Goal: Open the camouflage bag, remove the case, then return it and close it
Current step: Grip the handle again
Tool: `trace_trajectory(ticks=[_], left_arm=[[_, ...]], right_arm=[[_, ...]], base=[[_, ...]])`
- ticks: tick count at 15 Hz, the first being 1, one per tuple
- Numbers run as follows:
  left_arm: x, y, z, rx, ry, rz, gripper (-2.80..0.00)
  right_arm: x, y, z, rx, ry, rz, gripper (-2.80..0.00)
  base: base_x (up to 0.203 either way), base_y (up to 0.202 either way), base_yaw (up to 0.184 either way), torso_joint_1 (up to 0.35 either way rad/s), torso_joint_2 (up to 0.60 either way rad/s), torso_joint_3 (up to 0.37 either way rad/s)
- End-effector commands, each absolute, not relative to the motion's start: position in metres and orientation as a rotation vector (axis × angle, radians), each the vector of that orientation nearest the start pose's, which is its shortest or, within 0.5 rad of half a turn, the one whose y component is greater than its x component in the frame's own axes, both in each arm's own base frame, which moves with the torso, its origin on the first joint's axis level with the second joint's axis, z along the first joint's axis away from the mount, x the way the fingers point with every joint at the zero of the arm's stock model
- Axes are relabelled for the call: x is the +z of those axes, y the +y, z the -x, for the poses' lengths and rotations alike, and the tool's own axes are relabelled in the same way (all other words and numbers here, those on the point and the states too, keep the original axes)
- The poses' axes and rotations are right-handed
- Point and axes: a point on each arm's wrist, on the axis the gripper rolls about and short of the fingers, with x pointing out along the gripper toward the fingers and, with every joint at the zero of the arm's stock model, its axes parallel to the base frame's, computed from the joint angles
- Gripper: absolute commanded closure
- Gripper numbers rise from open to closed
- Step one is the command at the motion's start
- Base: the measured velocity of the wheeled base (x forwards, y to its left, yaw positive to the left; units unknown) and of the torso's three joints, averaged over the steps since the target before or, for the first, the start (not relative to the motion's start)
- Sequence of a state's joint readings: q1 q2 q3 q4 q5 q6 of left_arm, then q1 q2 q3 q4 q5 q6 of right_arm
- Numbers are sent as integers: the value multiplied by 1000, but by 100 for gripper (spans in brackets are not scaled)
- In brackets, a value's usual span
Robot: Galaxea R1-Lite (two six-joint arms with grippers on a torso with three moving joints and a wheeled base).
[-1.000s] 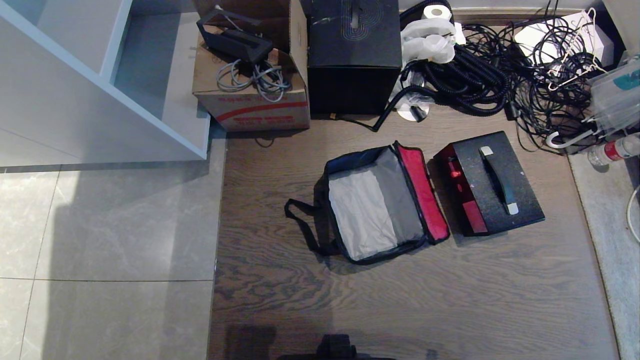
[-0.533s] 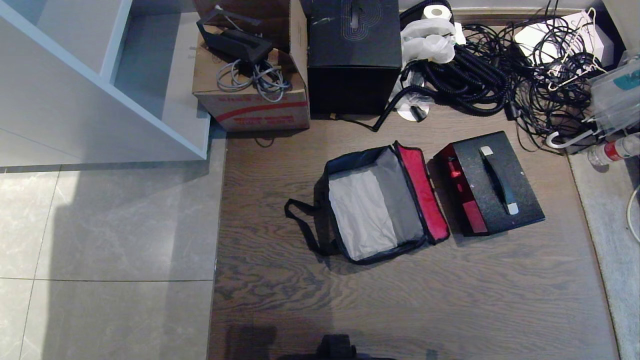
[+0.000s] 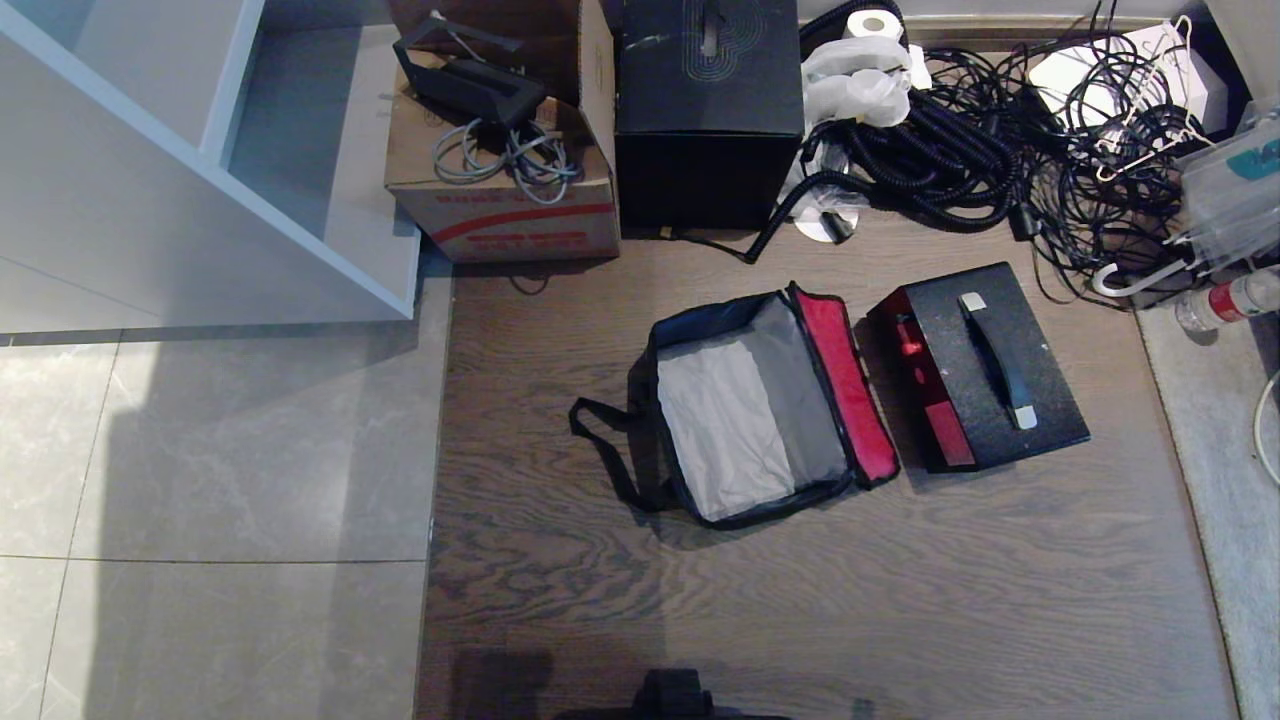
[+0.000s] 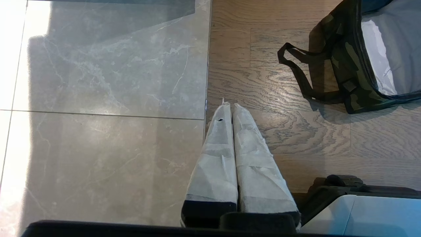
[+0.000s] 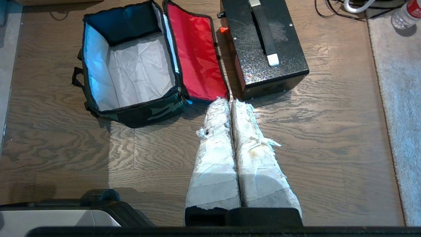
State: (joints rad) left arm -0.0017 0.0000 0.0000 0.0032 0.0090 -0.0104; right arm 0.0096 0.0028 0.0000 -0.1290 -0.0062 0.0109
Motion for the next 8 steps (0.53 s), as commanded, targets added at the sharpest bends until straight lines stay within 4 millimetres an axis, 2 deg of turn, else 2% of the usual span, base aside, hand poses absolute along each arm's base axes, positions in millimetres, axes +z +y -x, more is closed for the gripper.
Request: trace_trajectory(ticks=[1,8], left_arm=[[75,0,23,8,3,11,0],[75,0,23,8,3,11,0]], right_arm=[[78,0,20,4,-86,-11,0],[78,0,20,4,-86,-11,0]], base=[[0,0,0,0,0,0],[0,0,0,0,0,0]])
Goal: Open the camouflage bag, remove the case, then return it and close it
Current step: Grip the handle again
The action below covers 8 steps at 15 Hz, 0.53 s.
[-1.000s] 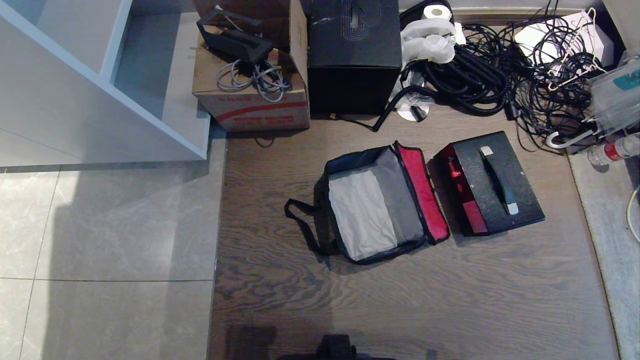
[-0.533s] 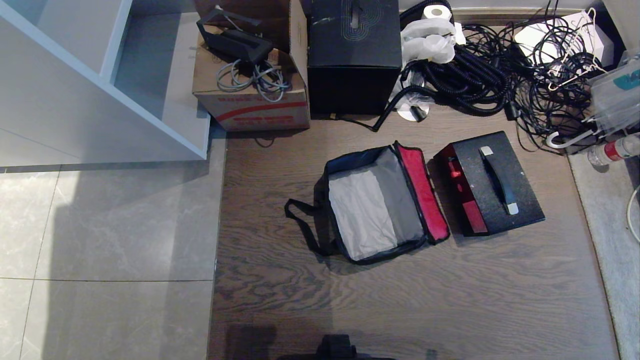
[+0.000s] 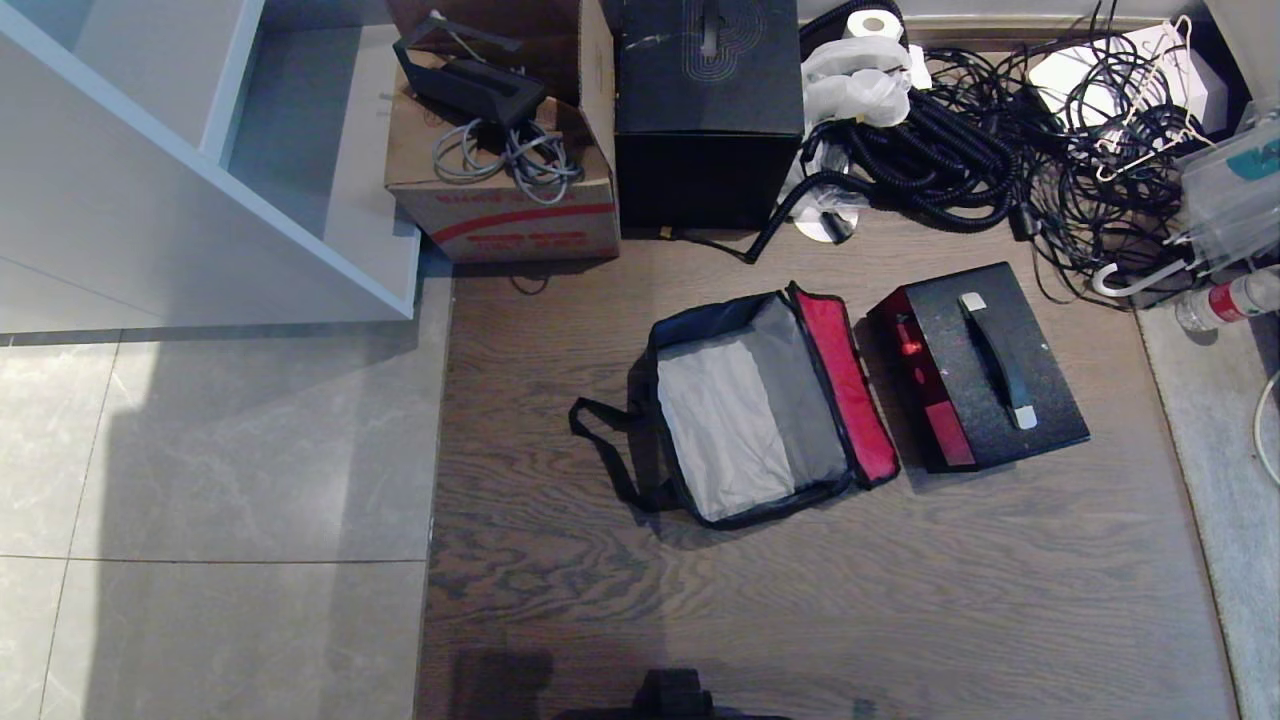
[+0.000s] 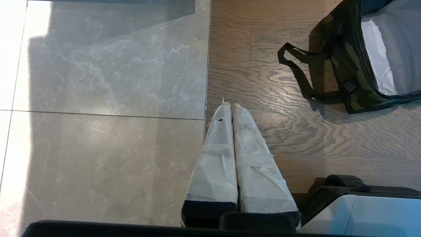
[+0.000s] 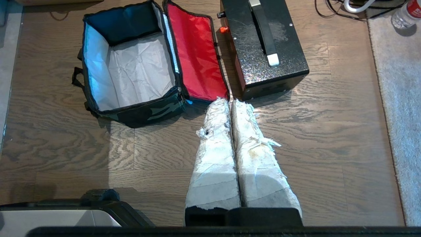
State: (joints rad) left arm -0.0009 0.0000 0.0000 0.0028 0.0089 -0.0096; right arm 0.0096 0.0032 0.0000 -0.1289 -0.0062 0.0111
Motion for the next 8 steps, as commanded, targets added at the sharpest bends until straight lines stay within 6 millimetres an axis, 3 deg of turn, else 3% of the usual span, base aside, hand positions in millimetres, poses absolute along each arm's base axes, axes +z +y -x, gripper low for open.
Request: trace_trajectory(ticks=[1,8], left_arm=[[75,0,23,8,3,11,0],[75,0,23,8,3,11,0]], right_arm=[[78,0,20,4,-86,-11,0],[78,0,20,4,-86,-11,0]], base=[[0,0,0,0,0,0],[0,0,0,0,0,0]])
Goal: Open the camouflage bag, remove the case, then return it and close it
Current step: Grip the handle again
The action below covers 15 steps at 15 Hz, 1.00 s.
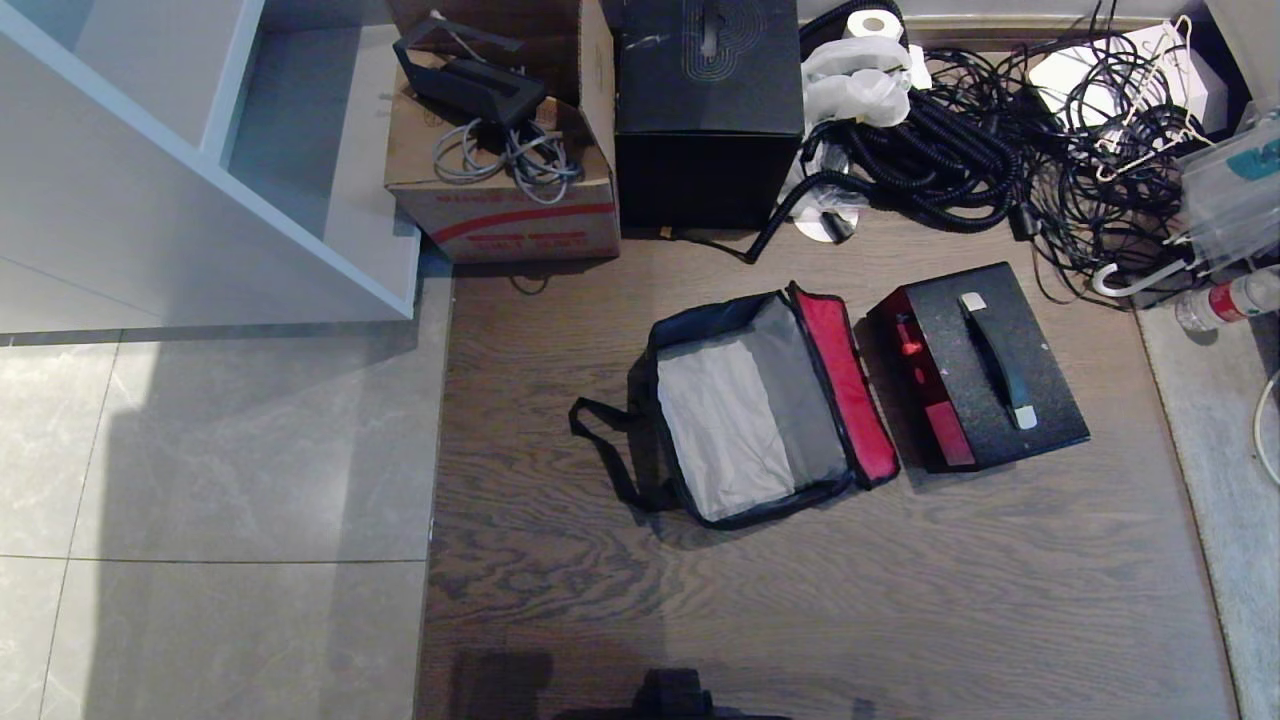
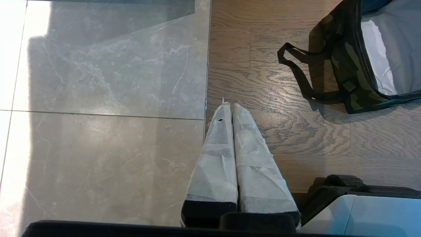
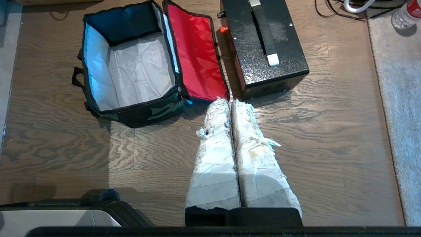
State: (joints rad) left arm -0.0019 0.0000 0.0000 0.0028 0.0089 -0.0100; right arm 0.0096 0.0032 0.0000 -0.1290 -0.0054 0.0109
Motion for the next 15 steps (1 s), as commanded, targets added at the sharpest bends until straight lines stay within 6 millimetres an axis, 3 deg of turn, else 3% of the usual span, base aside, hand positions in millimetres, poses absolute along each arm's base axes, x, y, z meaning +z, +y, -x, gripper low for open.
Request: trace_trajectory(ticks=[1,15], left_arm=[[75,0,23,8,3,11,0],[75,0,23,8,3,9,0]], right_arm=[[78,0,20,4,-86,-11,0],[78,0,20,5,-86,-11,0]], base=[[0,0,0,0,0,0],[0,0,0,0,0,0]])
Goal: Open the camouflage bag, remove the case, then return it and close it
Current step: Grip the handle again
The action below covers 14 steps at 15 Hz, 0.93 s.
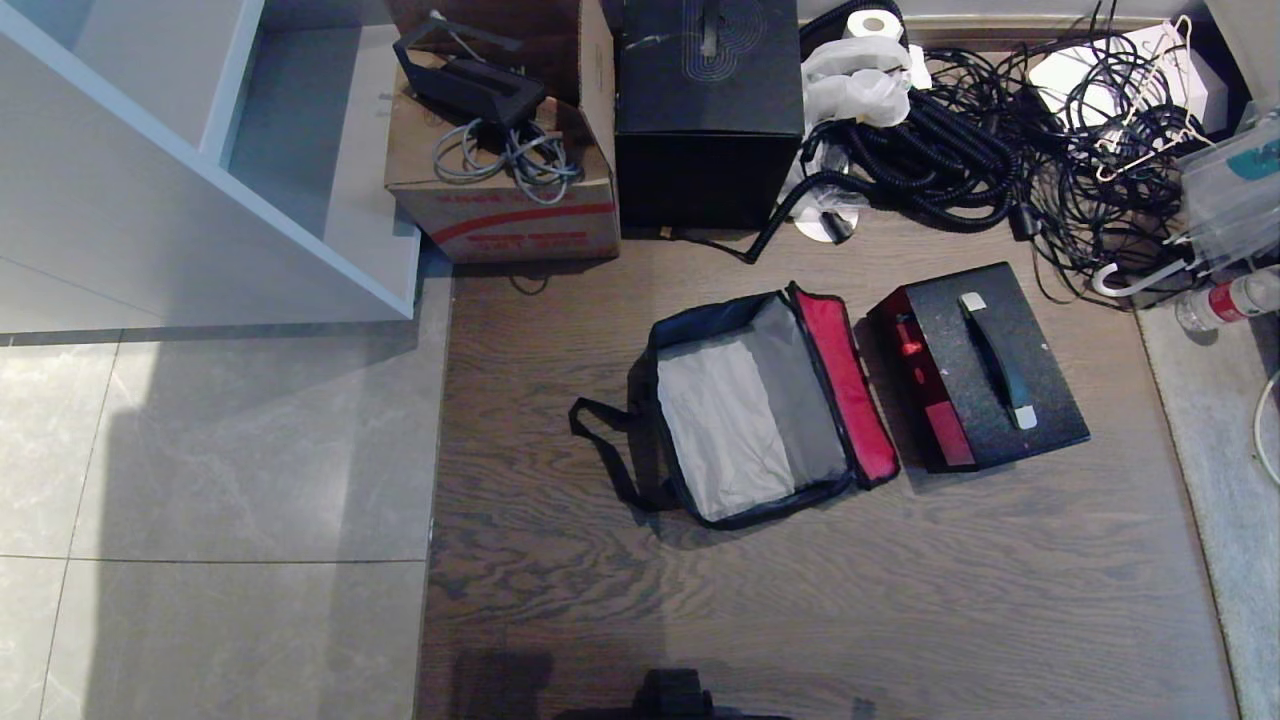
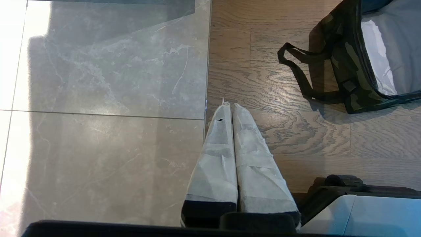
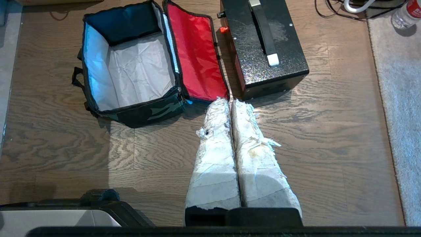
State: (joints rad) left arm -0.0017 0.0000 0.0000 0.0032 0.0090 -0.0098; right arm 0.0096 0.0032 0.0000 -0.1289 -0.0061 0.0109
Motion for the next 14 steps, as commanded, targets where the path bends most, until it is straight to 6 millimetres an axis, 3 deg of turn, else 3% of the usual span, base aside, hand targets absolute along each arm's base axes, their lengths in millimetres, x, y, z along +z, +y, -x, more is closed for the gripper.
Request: trace_trajectory(ticks=[1,14], left_arm=[[75,0,23,8,3,11,0],[75,0,23,8,3,11,0]], right_arm=[[78,0,20,5,-86,-11,0],[78,0,20,5,-86,-11,0]], base=[[0,0,0,0,0,0],[0,0,0,0,0,0]])
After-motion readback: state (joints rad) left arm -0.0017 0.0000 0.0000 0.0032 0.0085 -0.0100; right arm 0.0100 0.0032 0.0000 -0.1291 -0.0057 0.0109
